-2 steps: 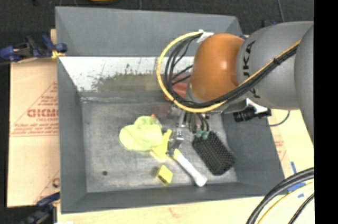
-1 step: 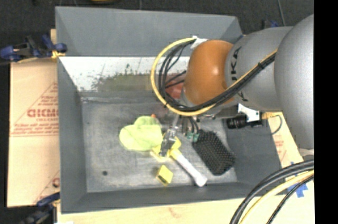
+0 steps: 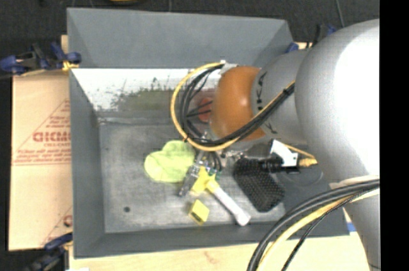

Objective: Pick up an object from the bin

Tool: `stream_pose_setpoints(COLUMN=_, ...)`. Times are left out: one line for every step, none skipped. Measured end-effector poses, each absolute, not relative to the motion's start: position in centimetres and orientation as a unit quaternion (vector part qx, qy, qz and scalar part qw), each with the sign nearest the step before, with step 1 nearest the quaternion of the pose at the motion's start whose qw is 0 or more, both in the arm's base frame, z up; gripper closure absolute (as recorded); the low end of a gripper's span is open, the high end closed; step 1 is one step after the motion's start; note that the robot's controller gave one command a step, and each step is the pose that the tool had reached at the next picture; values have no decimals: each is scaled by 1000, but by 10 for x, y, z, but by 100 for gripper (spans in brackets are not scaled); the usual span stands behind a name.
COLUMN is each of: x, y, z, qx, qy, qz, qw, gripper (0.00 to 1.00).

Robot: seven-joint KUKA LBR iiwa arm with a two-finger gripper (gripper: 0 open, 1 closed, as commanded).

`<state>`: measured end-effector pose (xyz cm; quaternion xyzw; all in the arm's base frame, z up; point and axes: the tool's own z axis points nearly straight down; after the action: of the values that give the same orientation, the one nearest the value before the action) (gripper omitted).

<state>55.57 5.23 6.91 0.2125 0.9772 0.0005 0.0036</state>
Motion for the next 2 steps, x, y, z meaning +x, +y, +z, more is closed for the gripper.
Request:
stream_pose_setpoints(x=543, y=55, z=74, qx=242, qy=970, qz=2, qw=4, gripper=100)
stream_pose_setpoints(x=543, y=55, z=74, qx=242, qy=970, qz=2, qw=4, gripper=100)
